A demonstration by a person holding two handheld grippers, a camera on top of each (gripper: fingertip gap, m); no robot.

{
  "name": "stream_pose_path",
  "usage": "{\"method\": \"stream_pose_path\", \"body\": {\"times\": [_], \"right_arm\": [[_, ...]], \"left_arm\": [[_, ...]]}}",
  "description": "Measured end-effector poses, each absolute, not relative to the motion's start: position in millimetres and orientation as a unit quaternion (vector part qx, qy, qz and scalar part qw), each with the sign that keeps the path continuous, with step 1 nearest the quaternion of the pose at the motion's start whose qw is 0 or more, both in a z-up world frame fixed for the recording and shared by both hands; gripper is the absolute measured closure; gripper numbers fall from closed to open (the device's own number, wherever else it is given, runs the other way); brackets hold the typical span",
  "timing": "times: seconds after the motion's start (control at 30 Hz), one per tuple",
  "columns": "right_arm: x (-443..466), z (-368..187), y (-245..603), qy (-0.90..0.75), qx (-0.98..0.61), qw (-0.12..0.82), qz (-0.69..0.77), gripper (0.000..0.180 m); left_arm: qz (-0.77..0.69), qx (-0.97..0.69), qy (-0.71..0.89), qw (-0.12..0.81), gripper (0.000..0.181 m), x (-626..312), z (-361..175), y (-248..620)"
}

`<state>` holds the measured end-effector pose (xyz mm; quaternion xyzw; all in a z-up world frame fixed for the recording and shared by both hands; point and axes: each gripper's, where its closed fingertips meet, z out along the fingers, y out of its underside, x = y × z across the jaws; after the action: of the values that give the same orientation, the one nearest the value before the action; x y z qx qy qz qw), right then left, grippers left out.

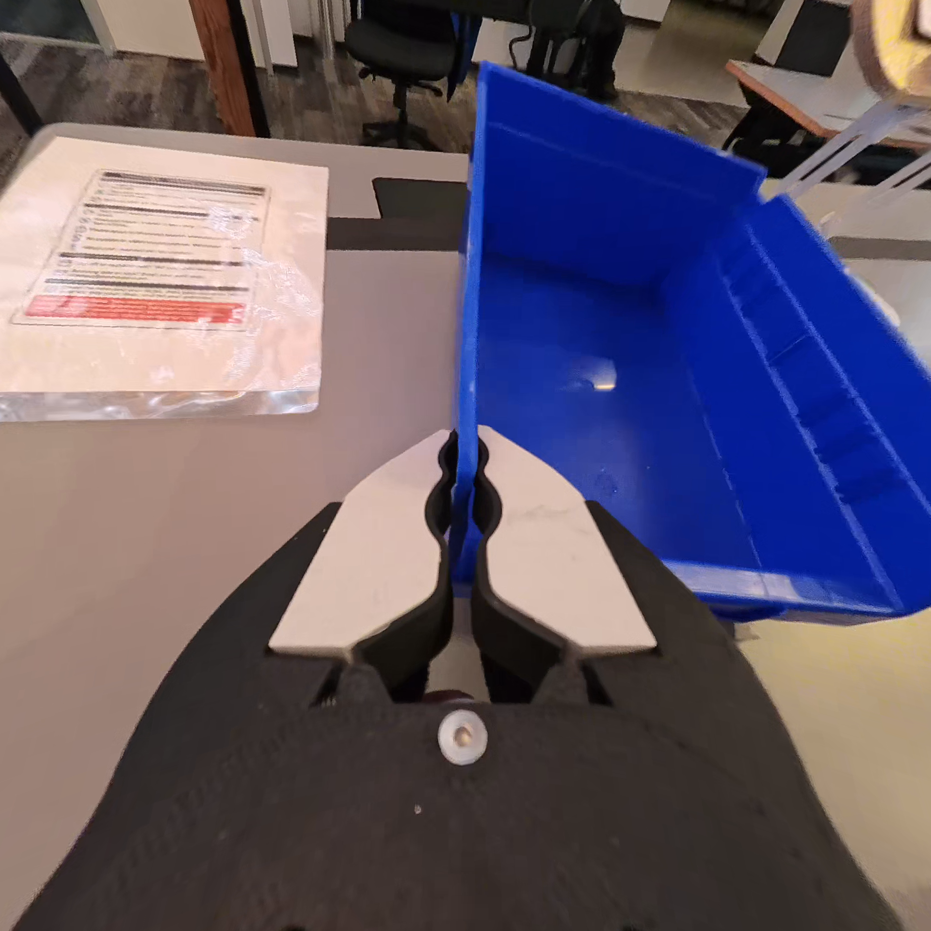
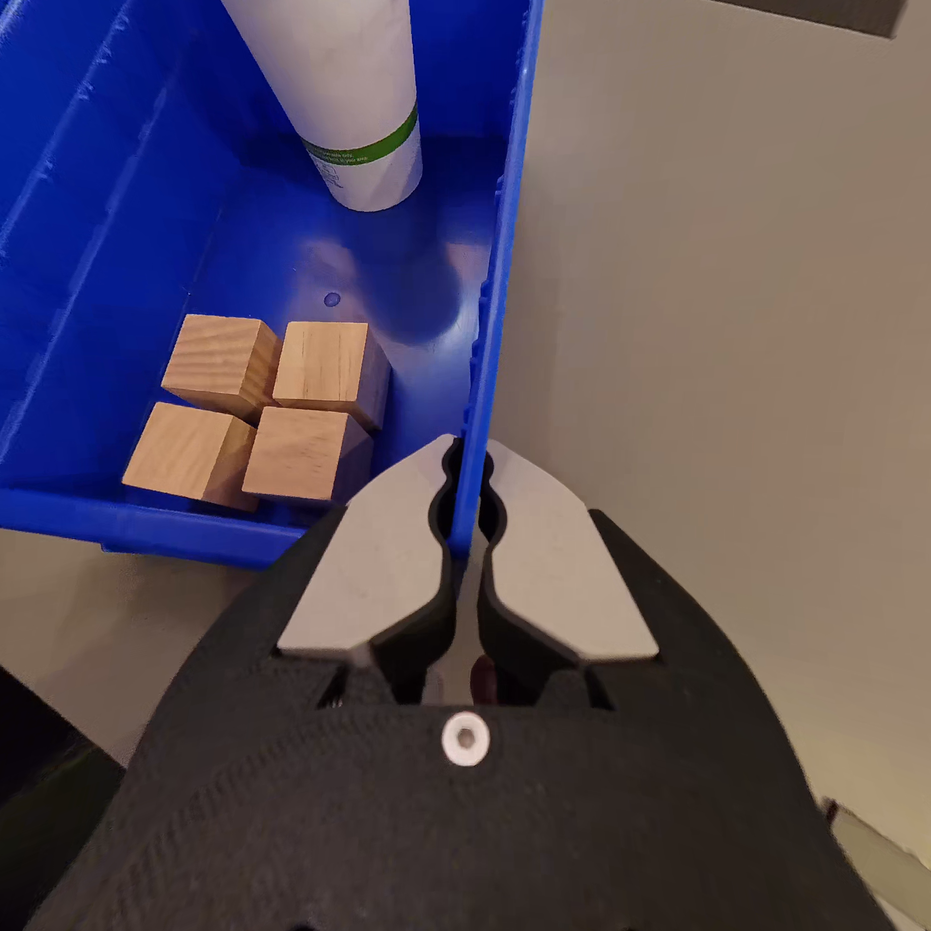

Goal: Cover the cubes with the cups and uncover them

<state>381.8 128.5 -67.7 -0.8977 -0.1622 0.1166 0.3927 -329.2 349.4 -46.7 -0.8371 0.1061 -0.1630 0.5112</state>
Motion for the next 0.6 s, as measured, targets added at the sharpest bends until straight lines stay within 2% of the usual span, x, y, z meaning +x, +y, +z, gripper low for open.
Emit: {"method": "stream_pose_path", "body": {"times": [0.6], "right_arm": [[184, -68, 195, -0.309, -0.862, 0.353, 0.193, 0.175]], "left_arm": [[-0.127, -0.782, 0.03, 0.609, 0.176, -457, 41, 252]]}}
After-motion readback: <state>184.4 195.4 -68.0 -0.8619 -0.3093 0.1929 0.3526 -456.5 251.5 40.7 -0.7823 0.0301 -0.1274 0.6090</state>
